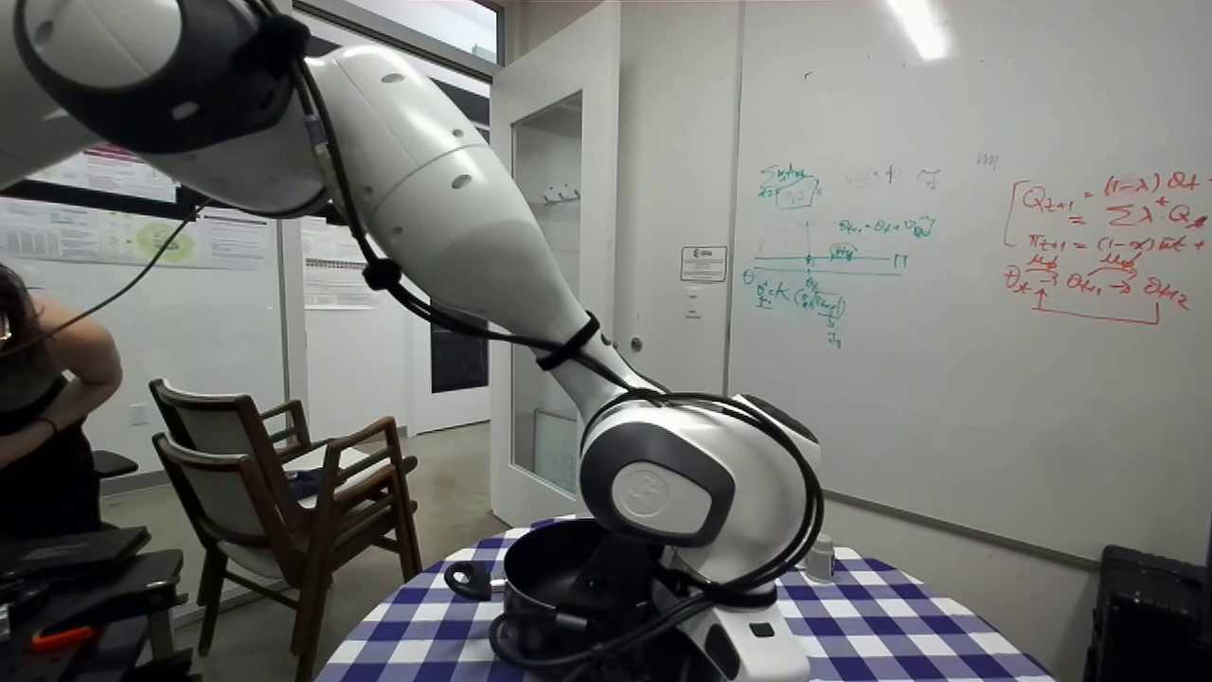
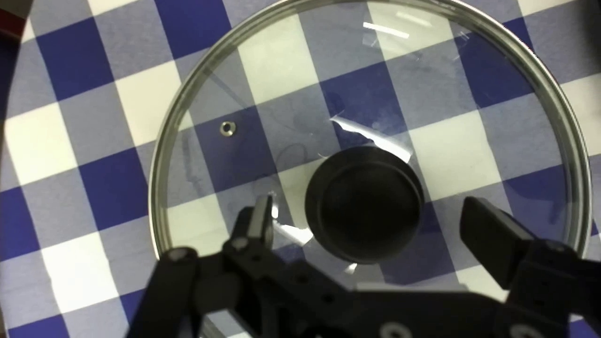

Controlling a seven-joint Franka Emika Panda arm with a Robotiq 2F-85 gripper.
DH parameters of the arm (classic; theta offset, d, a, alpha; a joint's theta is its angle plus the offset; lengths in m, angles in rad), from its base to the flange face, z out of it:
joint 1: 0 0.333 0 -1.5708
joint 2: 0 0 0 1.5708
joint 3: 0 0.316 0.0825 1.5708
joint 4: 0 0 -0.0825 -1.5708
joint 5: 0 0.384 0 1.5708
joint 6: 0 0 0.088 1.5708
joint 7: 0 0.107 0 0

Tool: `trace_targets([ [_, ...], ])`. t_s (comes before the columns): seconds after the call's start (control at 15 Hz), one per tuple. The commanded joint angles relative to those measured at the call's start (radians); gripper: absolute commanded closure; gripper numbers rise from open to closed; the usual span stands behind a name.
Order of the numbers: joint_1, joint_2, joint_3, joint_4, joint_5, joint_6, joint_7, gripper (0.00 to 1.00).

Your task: Put the glass lid on the black pot

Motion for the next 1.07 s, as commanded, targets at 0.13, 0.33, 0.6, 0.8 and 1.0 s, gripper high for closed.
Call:
trace_targets([
  [0.13,-0.002,0.01,0.012,0.036,0.01,-0.025,0.0,0.31],
  [0.33,-0.003,0.011,0.018,0.035,0.01,-0.03,-0.004,0.53],
  [0.6,-0.003,0.007,0.017,0.029,0.01,-0.035,-0.003,0.75],
  [0.8,-0.004,-0.001,0.02,0.015,0.016,-0.029,-0.005,0.75],
  [1.0,-0.003,-0.043,0.025,-0.056,0.036,0.007,0.003,0.75],
])
